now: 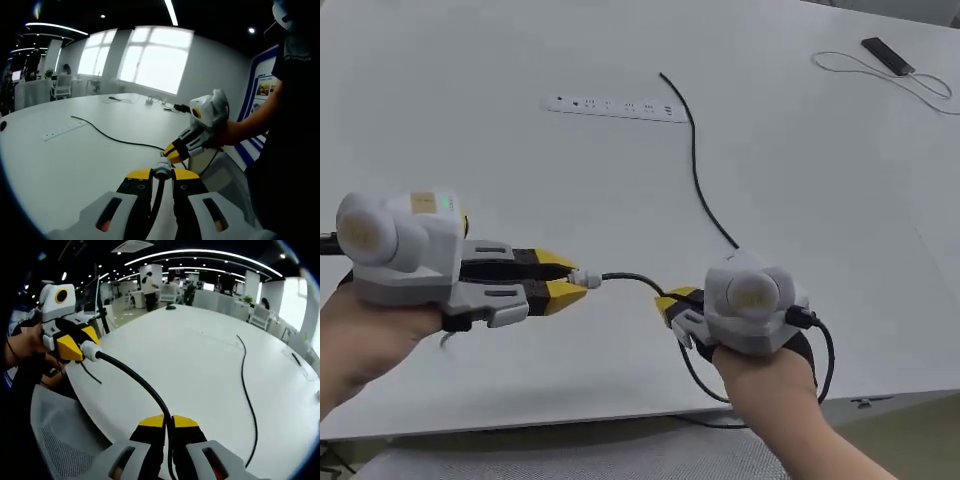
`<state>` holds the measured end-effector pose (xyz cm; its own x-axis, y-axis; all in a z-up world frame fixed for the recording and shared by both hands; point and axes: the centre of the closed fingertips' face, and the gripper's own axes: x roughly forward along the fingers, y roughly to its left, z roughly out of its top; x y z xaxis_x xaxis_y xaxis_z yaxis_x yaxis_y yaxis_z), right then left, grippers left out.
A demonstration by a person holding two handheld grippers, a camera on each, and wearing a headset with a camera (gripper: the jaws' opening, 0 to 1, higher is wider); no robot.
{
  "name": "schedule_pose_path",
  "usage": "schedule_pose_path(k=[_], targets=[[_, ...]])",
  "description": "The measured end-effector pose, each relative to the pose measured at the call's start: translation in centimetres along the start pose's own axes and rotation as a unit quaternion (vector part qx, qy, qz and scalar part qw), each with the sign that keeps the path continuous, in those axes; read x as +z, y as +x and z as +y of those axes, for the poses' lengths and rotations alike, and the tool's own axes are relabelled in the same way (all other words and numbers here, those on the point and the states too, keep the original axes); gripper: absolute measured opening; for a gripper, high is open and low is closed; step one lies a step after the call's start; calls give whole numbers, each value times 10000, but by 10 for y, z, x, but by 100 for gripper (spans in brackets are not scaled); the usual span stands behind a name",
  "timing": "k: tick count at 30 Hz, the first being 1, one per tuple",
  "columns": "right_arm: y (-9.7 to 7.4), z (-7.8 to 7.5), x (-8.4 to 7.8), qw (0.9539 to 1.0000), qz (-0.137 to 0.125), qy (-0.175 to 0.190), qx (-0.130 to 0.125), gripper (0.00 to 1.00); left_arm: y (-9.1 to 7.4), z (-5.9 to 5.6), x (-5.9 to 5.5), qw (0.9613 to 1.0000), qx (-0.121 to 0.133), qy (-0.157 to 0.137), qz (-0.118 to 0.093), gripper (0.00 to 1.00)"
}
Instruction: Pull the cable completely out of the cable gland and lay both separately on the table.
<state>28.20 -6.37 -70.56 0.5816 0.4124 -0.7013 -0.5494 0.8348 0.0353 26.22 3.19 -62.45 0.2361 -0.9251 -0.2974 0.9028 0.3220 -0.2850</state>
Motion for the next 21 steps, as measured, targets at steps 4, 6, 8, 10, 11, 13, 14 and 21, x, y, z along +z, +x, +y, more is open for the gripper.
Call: schedule_pose_path(k=[4, 6, 8, 10, 11, 13, 14, 21], targets=[[4, -6, -10, 9987, 115, 492, 25, 0, 1, -1, -2, 10000, -8, 17, 26, 15], [4, -6, -10, 9989, 115, 461, 12, 0, 1, -1, -3, 10000, -11, 3, 21, 15], [4, -5, -11, 9990, 131, 428, 25, 0, 1, 0, -4, 10000, -9, -2, 31, 15], [3, -5, -10, 9991, 113, 414, 23, 0, 1, 1, -4, 10000, -5, -24, 33, 15], [3, -5, -10, 9992, 104, 380, 20, 0, 1, 1, -4, 10000, -2, -26, 33, 15], [2, -5, -7, 9998, 45, 201, -18, 0, 1, 2, -4, 10000, 5, -37, 32, 15], [1, -5, -7, 9999, 35, 140, -16, 0, 1, 3, -3, 10000, 6, -49, 23, 15], [-3, -3, -4, 9997, -68, 206, 98, 0, -2, 7, -3, 10000, 61, -77, 16, 15]])
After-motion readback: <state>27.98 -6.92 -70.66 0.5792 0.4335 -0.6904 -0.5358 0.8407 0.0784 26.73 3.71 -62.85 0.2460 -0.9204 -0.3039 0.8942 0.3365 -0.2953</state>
